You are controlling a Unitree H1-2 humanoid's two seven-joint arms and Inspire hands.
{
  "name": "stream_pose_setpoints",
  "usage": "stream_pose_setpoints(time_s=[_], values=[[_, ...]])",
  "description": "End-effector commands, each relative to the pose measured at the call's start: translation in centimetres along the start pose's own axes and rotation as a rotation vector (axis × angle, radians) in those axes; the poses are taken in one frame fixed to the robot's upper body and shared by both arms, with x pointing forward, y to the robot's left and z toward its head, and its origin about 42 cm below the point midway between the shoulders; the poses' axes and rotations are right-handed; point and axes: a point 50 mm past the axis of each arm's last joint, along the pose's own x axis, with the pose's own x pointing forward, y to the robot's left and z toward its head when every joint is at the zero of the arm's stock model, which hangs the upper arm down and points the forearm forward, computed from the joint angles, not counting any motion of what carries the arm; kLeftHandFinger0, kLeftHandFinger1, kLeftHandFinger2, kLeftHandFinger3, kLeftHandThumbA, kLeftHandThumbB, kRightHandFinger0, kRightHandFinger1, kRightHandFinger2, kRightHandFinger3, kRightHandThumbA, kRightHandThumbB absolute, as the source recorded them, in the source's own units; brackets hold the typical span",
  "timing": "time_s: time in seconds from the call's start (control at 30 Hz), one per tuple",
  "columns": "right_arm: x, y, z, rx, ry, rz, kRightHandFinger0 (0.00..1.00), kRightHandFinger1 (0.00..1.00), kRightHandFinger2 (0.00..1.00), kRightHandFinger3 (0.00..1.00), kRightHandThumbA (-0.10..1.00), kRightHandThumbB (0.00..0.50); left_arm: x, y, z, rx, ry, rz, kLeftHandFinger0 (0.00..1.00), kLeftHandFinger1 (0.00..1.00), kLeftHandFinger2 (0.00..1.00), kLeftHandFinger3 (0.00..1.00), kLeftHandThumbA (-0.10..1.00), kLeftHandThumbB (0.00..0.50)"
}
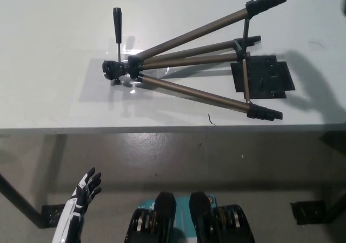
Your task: A tripod lies near the right hand side of the table and the robot grab a leg of the tripod using its right hand and put it up right.
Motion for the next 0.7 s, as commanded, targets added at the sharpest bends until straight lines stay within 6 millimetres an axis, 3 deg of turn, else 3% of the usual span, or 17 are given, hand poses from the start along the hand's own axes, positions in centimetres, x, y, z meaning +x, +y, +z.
stream_pose_setpoints(time_s=[0.0, 0.2, 0.4, 0.67], values=[[10.4, -1.2, 3.8, -0.355, 0.172, 0.379, 1.0, 1.0, 1.0, 1.0, 0.81, 0.481, 0.3, 0.5, 1.3, 0.037, -0.089, -0.009, 1.0, 1.0, 1.0, 1.0, 1.0, 0.346], [13.6, 4.1, 2.5, -0.453, 0.304, 0.591, 1.0, 1.0, 1.0, 1.0, 0.92, 0.5, -0.1, 0.6, 1.2, 0.031, -0.089, -0.002, 1.0, 1.0, 1.0, 1.0, 1.0, 0.337], [13.9, 8.0, 1.7, -0.408, 0.365, 0.697, 1.0, 1.0, 1.0, 1.0, 0.89, 0.5, -0.6, 0.5, 0.9, 0.028, -0.078, 0.001, 1.0, 1.0, 1.0, 1.0, 1.0, 0.341], [13.7, 8.7, -0.3, -0.396, 0.494, 0.774, 1.0, 1.0, 1.0, 1.0, 0.78, 0.5, -0.1, 0.7, 1.0, 0.028, -0.087, -0.01, 1.0, 1.0, 1.0, 1.0, 1.0, 0.328]])
